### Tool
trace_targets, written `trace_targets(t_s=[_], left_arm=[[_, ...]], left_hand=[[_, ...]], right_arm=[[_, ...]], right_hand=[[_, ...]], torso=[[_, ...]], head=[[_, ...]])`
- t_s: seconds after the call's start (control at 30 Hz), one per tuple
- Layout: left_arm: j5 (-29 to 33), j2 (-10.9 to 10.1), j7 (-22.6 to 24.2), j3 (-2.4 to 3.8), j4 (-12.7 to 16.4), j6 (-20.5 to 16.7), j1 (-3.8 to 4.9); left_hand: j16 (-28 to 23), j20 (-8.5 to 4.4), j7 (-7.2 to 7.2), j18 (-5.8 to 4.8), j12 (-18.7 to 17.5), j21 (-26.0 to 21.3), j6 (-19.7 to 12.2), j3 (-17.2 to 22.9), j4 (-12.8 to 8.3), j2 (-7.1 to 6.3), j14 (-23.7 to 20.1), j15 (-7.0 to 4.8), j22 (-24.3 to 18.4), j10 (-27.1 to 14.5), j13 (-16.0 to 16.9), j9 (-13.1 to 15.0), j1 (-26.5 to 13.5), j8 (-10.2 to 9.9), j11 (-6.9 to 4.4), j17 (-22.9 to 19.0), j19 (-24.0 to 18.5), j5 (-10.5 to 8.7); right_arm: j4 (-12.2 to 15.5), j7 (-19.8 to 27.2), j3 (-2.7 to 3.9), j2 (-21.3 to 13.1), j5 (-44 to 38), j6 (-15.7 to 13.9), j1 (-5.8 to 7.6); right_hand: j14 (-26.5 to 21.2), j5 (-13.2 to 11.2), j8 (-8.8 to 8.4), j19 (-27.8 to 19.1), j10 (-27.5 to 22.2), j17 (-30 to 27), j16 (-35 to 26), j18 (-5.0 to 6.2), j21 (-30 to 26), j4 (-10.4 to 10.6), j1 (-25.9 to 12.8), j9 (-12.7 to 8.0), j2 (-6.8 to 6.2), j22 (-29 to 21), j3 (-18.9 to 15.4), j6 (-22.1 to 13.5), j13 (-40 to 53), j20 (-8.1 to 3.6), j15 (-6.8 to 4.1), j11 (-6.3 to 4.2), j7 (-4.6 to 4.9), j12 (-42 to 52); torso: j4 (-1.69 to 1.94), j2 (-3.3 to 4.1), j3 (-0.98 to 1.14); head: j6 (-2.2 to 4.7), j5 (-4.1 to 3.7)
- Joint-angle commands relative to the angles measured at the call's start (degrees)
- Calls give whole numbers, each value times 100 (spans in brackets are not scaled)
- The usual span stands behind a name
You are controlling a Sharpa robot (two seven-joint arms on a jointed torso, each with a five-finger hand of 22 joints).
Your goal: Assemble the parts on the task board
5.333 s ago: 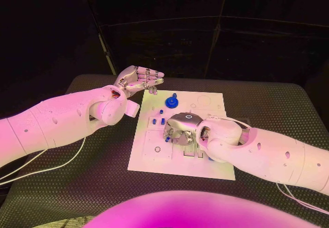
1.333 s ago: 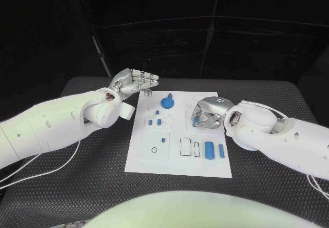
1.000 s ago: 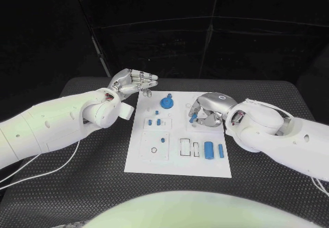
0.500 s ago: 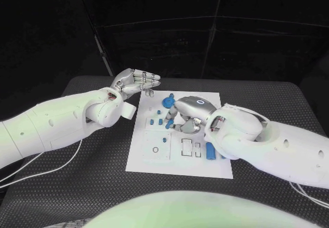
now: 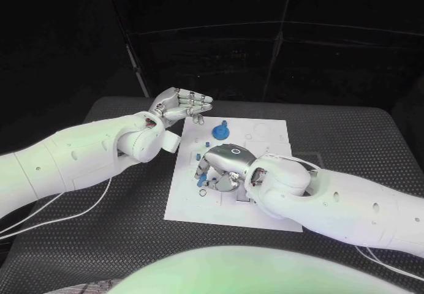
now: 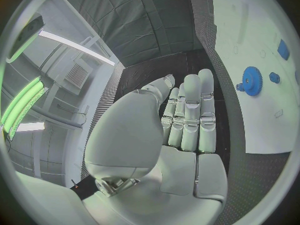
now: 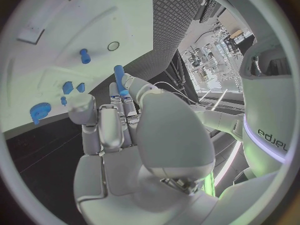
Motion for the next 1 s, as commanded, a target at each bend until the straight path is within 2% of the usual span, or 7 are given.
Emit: trace_targets(t_s=[0.03,0.1,0.23,0.33,1.0], left_arm=[[24,20,66,6,-6,-3,9],[24,27,66,6,-11,0,9],[24,40,64,6,-20,2,10],[24,46,63,6,-29,4,10],[24,68,53,6,-62,22,9]], left_hand=[[-15,14,4,76,39,-23,-8,-3,-29,52,-33,18,-9,-24,-2,-2,2,29,3,-9,-26,-34],[-15,14,4,76,39,-23,-8,-3,-29,52,-33,18,-9,-24,-2,-2,2,29,3,-9,-26,-34],[-15,14,4,76,39,-23,-8,-3,-29,52,-33,18,-9,-24,-2,-2,2,29,3,-9,-26,-34],[-15,14,4,76,39,-23,-8,-3,-29,52,-33,18,-9,-24,-2,-2,2,29,3,-9,-26,-34],[-15,14,4,76,39,-23,-8,-3,-29,52,-33,18,-9,-24,-2,-2,2,29,3,-9,-26,-34]], right_arm=[[-88,175,-34,62,-111,140,6],[-143,181,-57,97,-135,174,2],[-223,175,-80,139,-167,270,-4],[-268,159,-92,156,-191,369,-7],[-357,101,-114,195,-292,699,-14]], right_hand=[[134,20,-32,-17,47,0,22,-24,10,-2,-2,-9,-20,-7,21,-7,-5,14,1,-10,22,-19],[134,20,-32,-17,47,0,22,-24,10,-2,-2,-9,-20,-7,21,-7,-5,14,1,-10,22,-19],[133,17,-34,-18,45,0,23,-24,11,-2,-11,-9,-21,-5,25,-9,-5,15,2,-9,23,-24],[133,10,-35,-25,46,-1,23,-22,7,-2,-24,-9,-23,-15,27,-9,-5,17,4,-7,24,-28],[133,-25,-35,-28,54,4,27,-23,10,-2,-63,-7,-22,-9,38,-6,-1,23,8,-7,23,-38]], torso=[[-3,-4,10],[-5,-2,14],[5,2,9],[-1,-1,6],[0,1,5]], head=[[0,10],[0,13],[0,5],[0,17],[0,24]])
